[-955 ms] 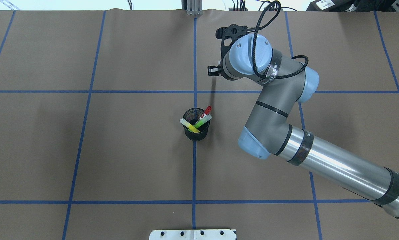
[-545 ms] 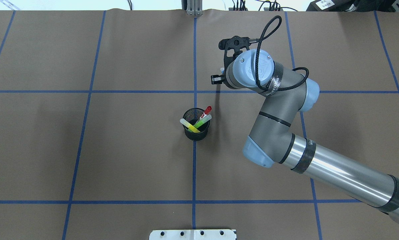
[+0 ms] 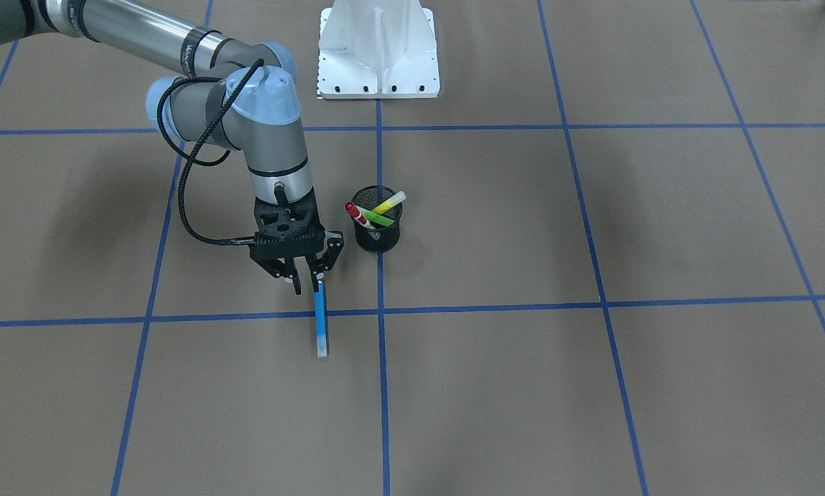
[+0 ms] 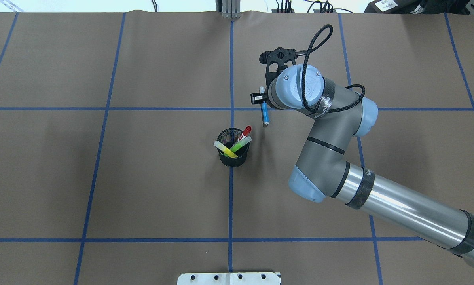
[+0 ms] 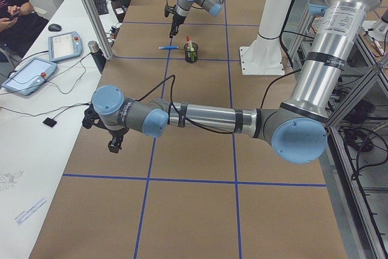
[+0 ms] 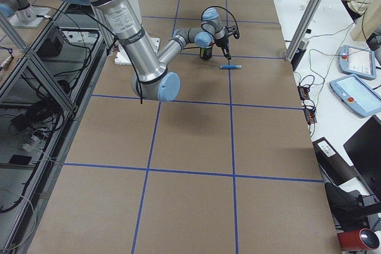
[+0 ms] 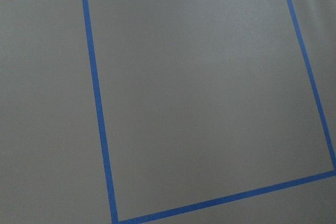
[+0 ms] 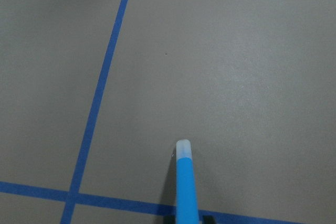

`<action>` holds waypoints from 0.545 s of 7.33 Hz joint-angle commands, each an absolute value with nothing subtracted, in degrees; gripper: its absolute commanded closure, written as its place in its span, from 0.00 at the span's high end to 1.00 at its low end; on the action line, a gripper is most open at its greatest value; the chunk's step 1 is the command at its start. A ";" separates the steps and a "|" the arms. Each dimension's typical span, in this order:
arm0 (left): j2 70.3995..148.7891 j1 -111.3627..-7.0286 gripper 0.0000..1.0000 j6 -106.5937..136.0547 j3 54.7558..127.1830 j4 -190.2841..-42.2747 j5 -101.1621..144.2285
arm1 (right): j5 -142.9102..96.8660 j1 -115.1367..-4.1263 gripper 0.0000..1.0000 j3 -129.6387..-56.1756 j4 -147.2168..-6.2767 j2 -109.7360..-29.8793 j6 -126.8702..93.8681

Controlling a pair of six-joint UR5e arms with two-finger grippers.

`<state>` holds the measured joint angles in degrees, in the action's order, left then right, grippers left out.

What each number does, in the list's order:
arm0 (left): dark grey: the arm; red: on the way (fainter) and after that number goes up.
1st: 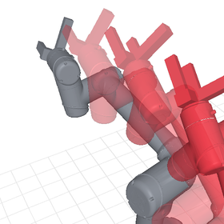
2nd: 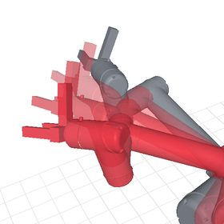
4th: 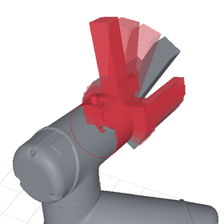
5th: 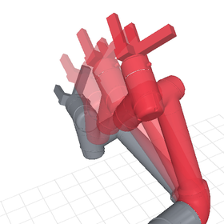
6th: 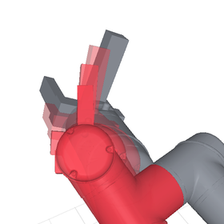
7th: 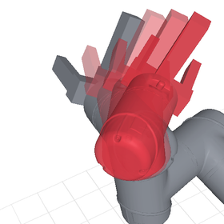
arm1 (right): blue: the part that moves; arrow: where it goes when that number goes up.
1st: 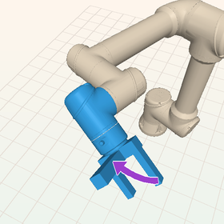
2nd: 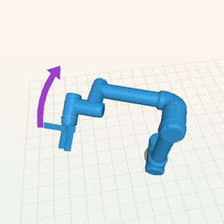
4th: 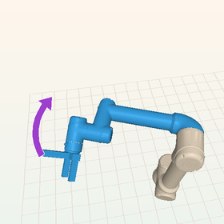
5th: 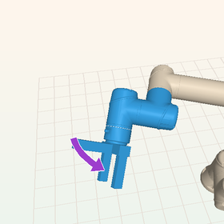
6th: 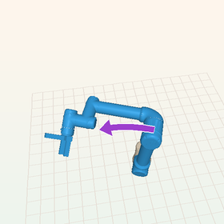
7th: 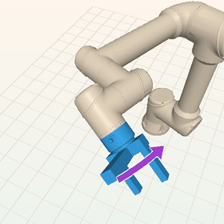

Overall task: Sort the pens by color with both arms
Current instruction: 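Lower the blue highlighter onto the table beside the cup and release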

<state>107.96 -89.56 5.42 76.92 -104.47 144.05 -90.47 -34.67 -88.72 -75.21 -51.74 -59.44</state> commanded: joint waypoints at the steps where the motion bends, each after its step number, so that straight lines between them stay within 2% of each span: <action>1: 108.10 -89.56 1.00 5.80 76.90 -104.50 144.05 | -91.22 -35.24 0.74 -88.77 -75.41 -51.42 -58.46; 4: 109.41 -88.95 1.00 11.66 76.99 -104.50 144.14 | -113.74 -46.01 0.74 -88.94 -79.08 -51.68 -50.48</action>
<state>108.57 -89.29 8.70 76.96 -104.54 144.11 -104.41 -41.42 -88.87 -77.08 -51.55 -53.94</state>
